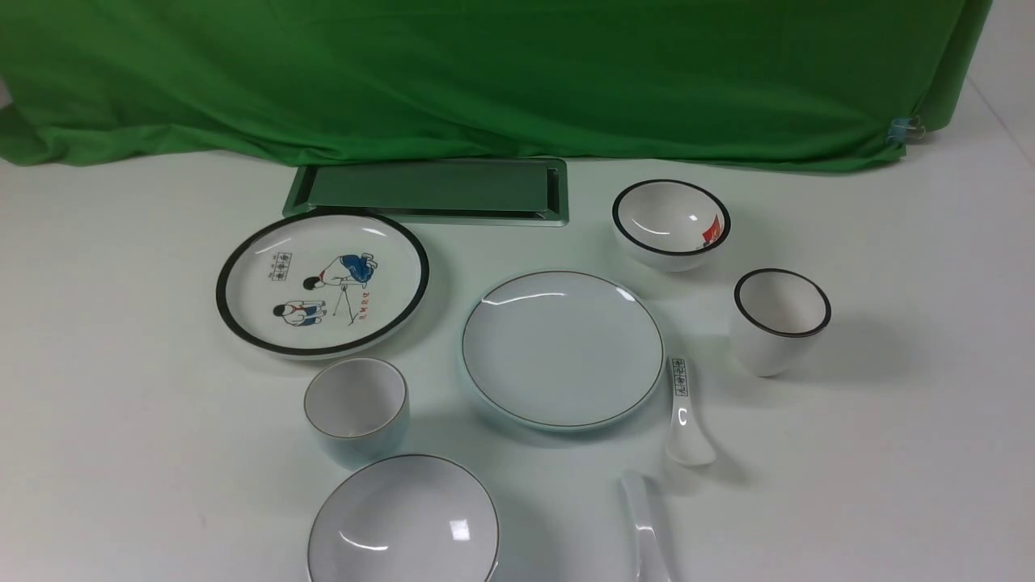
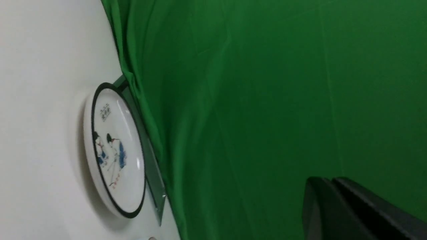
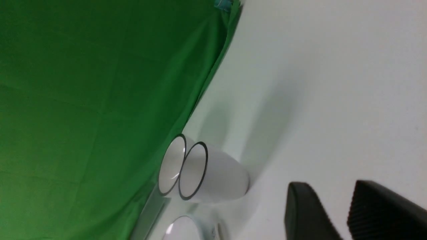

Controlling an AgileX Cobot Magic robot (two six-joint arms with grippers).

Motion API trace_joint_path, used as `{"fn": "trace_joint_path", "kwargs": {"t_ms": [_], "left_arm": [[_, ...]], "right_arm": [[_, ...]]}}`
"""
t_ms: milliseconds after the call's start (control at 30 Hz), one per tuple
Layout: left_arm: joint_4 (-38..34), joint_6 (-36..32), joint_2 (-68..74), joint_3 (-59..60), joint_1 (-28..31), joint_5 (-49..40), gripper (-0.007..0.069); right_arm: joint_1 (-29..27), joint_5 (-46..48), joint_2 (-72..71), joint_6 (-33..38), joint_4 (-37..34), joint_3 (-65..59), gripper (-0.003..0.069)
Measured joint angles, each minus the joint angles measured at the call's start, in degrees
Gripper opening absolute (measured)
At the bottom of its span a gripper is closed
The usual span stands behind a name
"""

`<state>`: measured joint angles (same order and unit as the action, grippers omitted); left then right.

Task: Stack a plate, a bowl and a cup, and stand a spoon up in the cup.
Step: Use the left arm to grab a blue rice bowl

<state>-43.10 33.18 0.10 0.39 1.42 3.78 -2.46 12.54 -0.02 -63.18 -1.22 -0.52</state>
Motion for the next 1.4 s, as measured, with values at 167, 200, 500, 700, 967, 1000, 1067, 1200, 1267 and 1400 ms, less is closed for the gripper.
{"fn": "trace_joint_path", "kwargs": {"t_ms": [167, 200, 500, 700, 967, 1000, 1067, 1200, 1267, 1400], "left_arm": [[11.5, -0.2, 0.0, -4.5, 0.0, -3.3, -0.0029], [15.8, -0.8, -0.1, -7.2, 0.0, -6.1, -0.0029], [34.5, -23.6, 18.8, -33.3, 0.0, -40.0, -0.0029], [35.0, -40.9, 40.8, -47.2, -0.7, -62.5, -0.0029], [33.7, -45.0, 58.0, -49.7, -16.8, -68.0, -0.0027], [33.5, -43.9, 60.2, -49.7, -18.9, -67.2, -0.0020], [33.4, -41.8, 63.9, -49.8, -22.5, -64.4, 0.0006], [33.4, -38.8, 68.9, -49.8, -25.4, -59.8, 0.0089], [33.8, -36.4, 72.6, -49.8, -26.2, -57.1, 0.0192], [36.0, -32.3, 77.7, -49.7, -26.5, -53.3, 0.0388]], "right_arm": [[2.2, -3.4, 0.0, 10.9, -0.3, 0.0, 0.0242], [3.3, -4.0, 0.0, 14.3, -0.3, 0.2, 0.0242], [13.5, -4.4, 12.4, 41.8, -0.2, 12.9, 0.0023], [17.8, 4.9, 32.5, 56.7, -0.2, 27.8, 0.0015], [22.5, 35.8, 53.8, 71.2, -0.2, 44.1, 0.0019], [23.2, 39.1, 56.3, 72.3, -0.2, 44.7, 0.0022], [25.0, 41.8, 59.6, 73.5, -0.2, 45.2, 0.0028], [27.2, 41.6, 61.3, 73.8, -0.2, 45.2, 0.0031], [28.8, 40.2, 61.4, 73.9, -0.3, 45.2, 0.0035], [29.5, 38.8, 61.4, 74.0, -0.3, 45.2, 0.0037]]}}
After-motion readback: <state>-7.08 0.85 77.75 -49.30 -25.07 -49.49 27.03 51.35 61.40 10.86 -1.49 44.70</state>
